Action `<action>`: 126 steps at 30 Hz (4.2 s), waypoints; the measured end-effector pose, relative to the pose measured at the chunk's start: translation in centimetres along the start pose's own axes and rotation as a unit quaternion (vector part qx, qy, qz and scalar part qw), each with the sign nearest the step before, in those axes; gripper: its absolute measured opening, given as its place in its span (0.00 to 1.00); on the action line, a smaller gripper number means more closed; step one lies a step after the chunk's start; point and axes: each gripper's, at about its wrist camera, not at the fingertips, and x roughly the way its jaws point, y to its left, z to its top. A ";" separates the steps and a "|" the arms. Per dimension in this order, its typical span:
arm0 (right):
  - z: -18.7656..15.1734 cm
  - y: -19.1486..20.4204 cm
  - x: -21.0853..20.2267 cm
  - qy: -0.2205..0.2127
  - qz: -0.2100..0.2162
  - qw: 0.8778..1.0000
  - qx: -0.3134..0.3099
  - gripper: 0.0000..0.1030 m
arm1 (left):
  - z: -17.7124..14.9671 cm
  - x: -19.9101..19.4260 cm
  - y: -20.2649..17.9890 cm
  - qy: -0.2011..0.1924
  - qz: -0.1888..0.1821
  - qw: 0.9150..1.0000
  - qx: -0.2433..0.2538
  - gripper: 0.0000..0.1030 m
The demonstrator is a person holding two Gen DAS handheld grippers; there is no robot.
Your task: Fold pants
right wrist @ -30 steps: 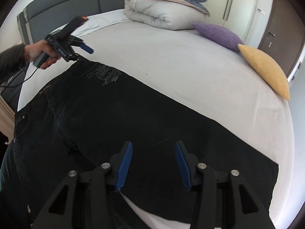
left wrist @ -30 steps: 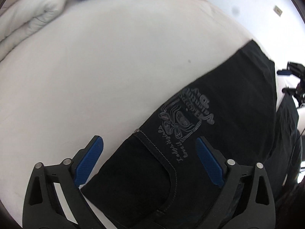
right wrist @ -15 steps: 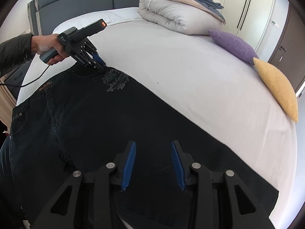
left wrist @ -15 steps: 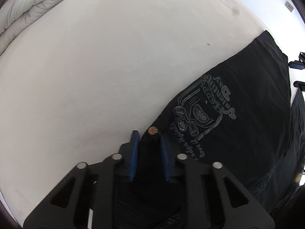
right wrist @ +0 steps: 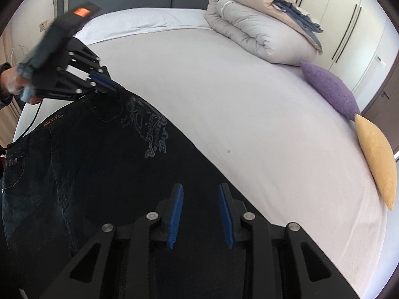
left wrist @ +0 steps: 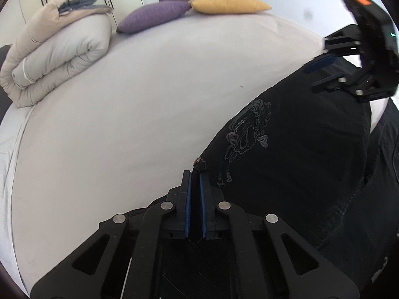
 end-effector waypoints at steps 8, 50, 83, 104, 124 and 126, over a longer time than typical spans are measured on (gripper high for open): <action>2.9 1.0 3.7 0.030 0.018 0.998 -0.049 0.39 | -2.2 -3.0 -2.3 -0.027 0.017 0.999 0.010 0.02; -2.3 20.6 -3.7 0.013 -0.100 0.973 -0.206 0.05 | -13.5 -11.7 -8.0 -0.034 0.002 0.999 -0.025 0.01; -2.7 21.9 -13.2 -0.021 0.009 0.999 -0.034 0.05 | -28.1 -18.3 -27.1 -0.137 0.287 0.935 0.159 1.00; -2.5 20.1 -13.3 -0.032 0.049 0.998 0.030 0.05 | -28.8 -14.1 -26.8 -0.122 0.287 0.946 0.086 0.07; -14.2 37.2 -7.2 0.040 -0.155 0.915 -0.371 0.05 | -39.1 -18.5 -28.6 -0.015 0.073 0.965 0.250 0.05; -14.4 37.7 -7.4 0.039 -0.157 0.912 -0.377 0.05 | -39.3 -18.4 -28.1 -0.009 0.067 0.963 0.260 0.05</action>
